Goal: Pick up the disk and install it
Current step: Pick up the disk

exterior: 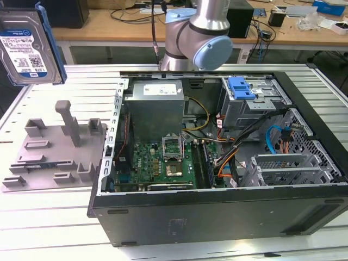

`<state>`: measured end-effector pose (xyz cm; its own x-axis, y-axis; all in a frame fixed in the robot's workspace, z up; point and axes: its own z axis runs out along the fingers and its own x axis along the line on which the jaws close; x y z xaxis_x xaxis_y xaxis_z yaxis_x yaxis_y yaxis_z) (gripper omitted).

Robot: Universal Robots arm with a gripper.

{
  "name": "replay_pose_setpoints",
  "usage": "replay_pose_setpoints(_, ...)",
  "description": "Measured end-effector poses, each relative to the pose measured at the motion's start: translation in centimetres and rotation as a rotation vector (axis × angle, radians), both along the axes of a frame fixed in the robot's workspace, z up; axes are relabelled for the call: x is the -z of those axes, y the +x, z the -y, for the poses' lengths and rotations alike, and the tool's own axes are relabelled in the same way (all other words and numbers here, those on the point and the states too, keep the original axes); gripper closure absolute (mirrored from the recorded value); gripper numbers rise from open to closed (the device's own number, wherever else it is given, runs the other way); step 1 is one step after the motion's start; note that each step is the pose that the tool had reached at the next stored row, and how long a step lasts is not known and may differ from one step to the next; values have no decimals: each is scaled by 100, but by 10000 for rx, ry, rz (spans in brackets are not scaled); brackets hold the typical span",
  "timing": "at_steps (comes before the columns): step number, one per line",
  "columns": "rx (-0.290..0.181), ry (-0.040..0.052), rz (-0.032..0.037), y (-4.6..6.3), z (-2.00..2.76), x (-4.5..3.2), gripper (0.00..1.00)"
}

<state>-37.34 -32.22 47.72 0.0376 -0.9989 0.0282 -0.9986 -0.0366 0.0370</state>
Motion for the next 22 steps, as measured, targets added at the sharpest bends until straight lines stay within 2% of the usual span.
replay_pose_setpoints(6, 0, 1, 3, 127, 141, -2, 63)
replay_pose_setpoints(11, -1, 0, 1, 273, 299, -15, 63)
replay_pose_setpoints(13, 0, 0, 1, 367, 395, -28, 63)
replay_pose_setpoints(22, 0, 0, 1, 585, 603, -58, 63)
